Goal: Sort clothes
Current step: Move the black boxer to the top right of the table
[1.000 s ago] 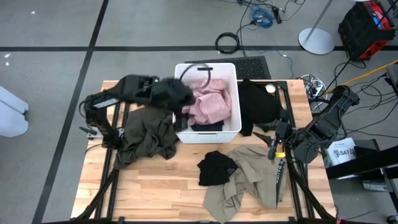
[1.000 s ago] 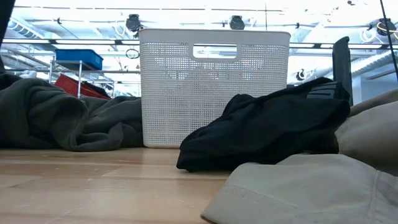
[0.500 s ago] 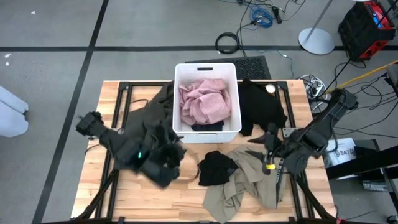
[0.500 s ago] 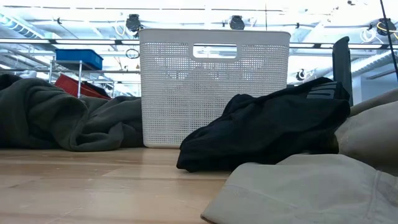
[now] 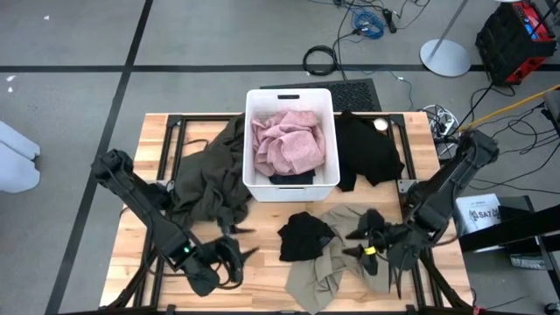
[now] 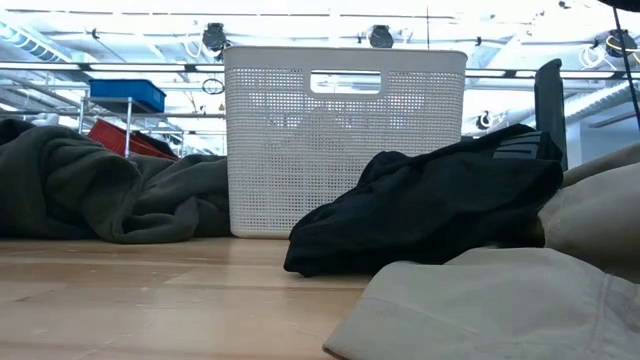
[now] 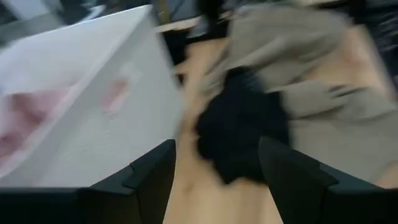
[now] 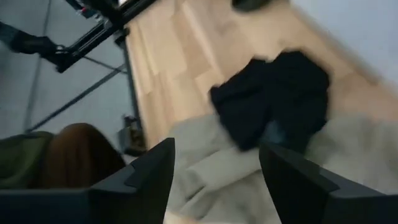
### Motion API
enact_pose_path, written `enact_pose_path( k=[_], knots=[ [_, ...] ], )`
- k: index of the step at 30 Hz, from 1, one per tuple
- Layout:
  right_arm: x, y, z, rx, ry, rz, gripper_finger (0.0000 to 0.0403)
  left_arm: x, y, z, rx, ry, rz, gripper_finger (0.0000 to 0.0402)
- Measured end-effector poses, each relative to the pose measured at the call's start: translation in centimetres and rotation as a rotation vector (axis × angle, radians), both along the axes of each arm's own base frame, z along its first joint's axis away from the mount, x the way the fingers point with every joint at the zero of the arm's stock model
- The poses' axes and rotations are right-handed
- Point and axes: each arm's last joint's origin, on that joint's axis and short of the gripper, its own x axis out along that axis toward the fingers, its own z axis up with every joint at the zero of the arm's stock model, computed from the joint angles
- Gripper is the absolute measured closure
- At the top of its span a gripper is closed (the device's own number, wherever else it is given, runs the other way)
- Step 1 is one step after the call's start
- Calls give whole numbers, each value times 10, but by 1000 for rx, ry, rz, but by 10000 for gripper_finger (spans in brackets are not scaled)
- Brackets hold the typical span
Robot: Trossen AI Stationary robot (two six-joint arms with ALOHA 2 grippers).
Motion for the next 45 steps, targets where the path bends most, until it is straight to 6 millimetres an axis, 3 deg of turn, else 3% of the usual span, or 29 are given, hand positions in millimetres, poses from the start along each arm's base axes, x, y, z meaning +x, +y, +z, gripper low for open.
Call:
enact_pose_path(
  k=[7, 10, 15, 20, 26, 29, 37, 45],
  knots=[
    [0, 35, -14, 258, 89, 35, 183, 12, -16, -2, -164, -180, -306, 162],
    [-10, 50, -27, 334, 184, -22, 183, 14, -16, -4, -225, -221, -393, 162],
    [-36, 71, -48, 382, 321, -119, 183, 14, -16, -4, -253, -228, -387, 162],
    [-61, 76, -53, 302, 411, -197, 184, 20, -10, -3, -252, -237, -360, 162],
    [-75, 67, -31, 139, 452, -281, 184, 30, 3, -3, -247, -242, -310, 162],
    [-75, 65, -30, 144, 458, -306, 184, 34, 8, -4, -240, -238, -292, 162],
    [-82, 58, -63, 137, 541, -381, 184, 41, 18, -5, -230, -230, -253, 162],
    [-72, 80, -84, 254, 444, -300, 184, 36, 13, -8, -239, -206, -264, 162]
  ],
)
